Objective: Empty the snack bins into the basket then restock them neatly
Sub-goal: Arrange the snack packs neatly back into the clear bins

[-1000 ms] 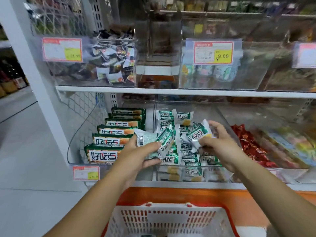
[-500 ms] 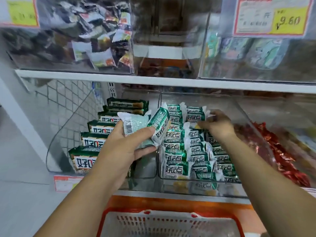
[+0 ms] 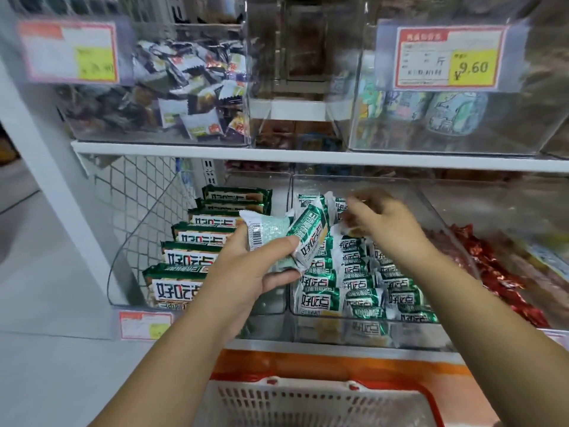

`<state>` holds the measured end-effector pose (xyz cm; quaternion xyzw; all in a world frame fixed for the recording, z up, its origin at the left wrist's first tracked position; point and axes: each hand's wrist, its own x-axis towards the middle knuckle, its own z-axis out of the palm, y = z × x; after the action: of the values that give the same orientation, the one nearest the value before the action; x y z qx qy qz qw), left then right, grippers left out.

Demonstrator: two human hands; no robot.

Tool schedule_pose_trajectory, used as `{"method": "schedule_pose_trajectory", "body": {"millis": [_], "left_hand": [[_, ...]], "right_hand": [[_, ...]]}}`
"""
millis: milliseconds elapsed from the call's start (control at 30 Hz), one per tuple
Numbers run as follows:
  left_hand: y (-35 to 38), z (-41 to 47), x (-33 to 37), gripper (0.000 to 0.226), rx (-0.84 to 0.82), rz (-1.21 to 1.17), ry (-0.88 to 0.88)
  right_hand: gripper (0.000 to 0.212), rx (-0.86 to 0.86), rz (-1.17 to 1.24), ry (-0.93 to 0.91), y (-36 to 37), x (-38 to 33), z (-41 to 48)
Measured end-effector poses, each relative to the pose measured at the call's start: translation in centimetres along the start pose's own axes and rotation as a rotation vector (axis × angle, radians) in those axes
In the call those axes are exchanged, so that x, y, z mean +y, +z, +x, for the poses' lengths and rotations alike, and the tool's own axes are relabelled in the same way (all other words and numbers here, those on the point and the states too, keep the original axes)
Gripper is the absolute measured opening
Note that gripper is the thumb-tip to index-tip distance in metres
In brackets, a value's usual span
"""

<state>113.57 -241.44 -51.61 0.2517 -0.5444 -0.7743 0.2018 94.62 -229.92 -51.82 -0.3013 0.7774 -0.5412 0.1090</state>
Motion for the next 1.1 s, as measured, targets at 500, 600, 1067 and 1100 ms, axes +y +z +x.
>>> {"method": "schedule_pose_trajectory", "body": {"millis": [500, 600, 1067, 1100], "left_hand": [[1.2, -2.1, 0.3, 0.089, -0.038, 0.076, 0.025], [1.3, -2.0, 0.6, 0.131, -0.023, 0.072, 0.053], [-1.0, 0.8, -0.6, 0.085, 0.007, 0.123, 0.140], [-1.1, 0.9, -0.7, 0.076, -0.007, 0.125, 0.144]], "right_hand": [[0.031, -0.156, 0.138, 0.097, -1.1, -1.2, -4.9], [0.058, 0.162, -0.044, 0.204, -2.6, 0.0, -2.6], [0.057, 0.075, -0.434, 0.256, 0.0, 6.2, 3.3], [0.058, 0.091, -0.467, 0.248, 0.0, 6.2, 3.3]]}}
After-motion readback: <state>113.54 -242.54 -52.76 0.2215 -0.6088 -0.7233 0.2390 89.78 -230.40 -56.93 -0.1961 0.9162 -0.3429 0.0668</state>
